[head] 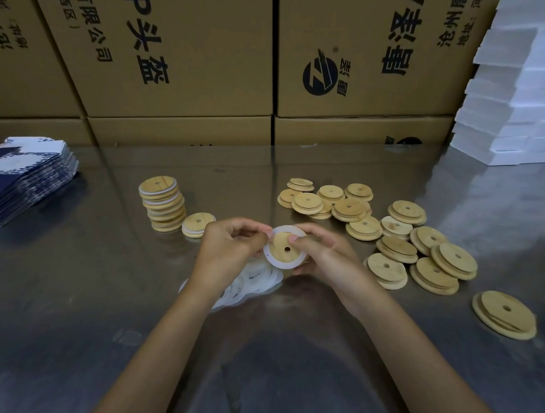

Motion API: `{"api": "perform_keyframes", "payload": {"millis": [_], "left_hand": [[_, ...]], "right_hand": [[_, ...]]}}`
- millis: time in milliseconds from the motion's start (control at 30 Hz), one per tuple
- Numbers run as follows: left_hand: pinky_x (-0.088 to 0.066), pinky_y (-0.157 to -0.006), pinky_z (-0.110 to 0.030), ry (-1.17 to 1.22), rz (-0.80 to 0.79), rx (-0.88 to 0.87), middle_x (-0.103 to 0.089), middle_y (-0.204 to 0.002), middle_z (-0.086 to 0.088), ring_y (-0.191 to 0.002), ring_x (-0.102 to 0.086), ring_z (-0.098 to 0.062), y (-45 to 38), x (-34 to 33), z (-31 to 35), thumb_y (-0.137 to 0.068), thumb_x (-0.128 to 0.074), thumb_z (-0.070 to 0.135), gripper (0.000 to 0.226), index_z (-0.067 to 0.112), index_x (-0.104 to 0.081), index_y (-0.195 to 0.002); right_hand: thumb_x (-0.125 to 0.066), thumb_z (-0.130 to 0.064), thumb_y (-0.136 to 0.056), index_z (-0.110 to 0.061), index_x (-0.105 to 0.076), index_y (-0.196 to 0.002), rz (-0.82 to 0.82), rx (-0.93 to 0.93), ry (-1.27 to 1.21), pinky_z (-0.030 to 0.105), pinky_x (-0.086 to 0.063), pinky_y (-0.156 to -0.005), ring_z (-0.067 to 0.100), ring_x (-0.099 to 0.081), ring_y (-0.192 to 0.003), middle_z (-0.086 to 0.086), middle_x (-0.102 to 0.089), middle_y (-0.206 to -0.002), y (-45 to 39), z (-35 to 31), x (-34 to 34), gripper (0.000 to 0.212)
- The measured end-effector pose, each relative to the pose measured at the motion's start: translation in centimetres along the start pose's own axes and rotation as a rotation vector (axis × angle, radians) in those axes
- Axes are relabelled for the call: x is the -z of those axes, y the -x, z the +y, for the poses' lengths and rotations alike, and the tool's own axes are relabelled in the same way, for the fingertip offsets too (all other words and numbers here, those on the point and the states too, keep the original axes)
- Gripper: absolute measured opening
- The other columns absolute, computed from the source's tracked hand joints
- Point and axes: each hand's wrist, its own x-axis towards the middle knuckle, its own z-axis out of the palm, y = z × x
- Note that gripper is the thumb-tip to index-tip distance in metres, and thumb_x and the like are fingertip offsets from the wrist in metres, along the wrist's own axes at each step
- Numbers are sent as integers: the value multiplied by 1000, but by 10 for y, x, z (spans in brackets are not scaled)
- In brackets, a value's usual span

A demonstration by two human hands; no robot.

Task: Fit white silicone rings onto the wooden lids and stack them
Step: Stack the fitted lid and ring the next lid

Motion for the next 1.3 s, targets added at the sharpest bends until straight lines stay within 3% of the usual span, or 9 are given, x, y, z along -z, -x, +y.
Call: {"api": "perform_keyframes", "payload": {"millis": [200,400,567,767,900,1000,1100,1200,1300], "left_hand": [[-57,-69,-20,-30,-14,-22,-76,-78,0,-74,-71,-12,1,-1,-2,-83,-73,7,9,15,-78,-82],[-59,-78,-28,-51,-60,-60,-76,-82,0,-82,-72,-17,-1,0,-3,-85,-73,7,9,16,-76,-85],[-55,-69,-18,-63,-98,-82,-75,-81,-3,-70,-66,-10,-1,4,0,-85,-72,5,13,17,-76,-84],[-57,-68,-20,-22,-115,-55,-74,-85,-13,-72,-66,-15,-1,3,2,-85,-71,2,7,8,-74,-89],[-58,-73,-27,11,-61,3,-72,-85,-16,-74,-65,-18,-1,-3,-4,-83,-74,4,8,5,-71,-90],[-56,-78,-33,-16,-23,36,-71,-87,-14,-76,-65,-17,-1,-8,-9,-82,-76,10,9,11,-68,-86],[-58,-74,-30,31,-19,55,-70,-87,-15,-75,-69,-20,3,-15,-11,-85,-73,10,11,12,-62,-84],[-59,-69,-26,115,34,8,-69,-83,-9,-75,-69,-18,6,-20,-9,-88,-67,3,11,10,-59,-85],[-57,-78,-38,68,123,-68,-68,-83,-3,-77,-66,-14,4,-17,-8,-87,-66,1,13,11,-59,-84]], "right_hand": [[-62,-27,-98,-16,-75,-106,19,20,13,27,-55,-66,14,-69,-85,11,-74,-104,-1,2,-1,18],[-61,-25,-99,-19,-76,-103,52,30,-23,32,-59,-70,18,-70,-88,10,-74,-104,-2,4,0,16],[-58,-24,-102,-19,-75,-103,105,33,-77,32,-59,-65,15,-69,-78,4,-73,-95,-1,3,0,18],[-57,-24,-102,-13,-72,-110,99,5,-169,33,-57,-63,15,-70,-76,11,-72,-103,-3,4,0,20],[-58,-25,-101,-15,-71,-108,108,4,-232,34,-61,-70,20,-72,-88,13,-72,-109,-4,3,-1,18],[-57,-21,-101,-4,-65,-115,112,27,-303,38,-63,-78,32,-69,-110,20,-68,-122,-4,4,-4,23],[-53,-16,-103,2,-58,-122,91,54,-329,40,-61,-85,38,-61,-122,24,-61,-131,-2,3,-5,27],[-52,-14,-103,-4,-58,-120,67,41,-280,44,-60,-88,38,-61,-123,23,-61,-131,-1,1,-2,20],[-58,-12,-101,-7,-62,-116,80,28,-114,45,-60,-90,35,-66,-115,19,-69,-119,-2,0,-2,17]]}}
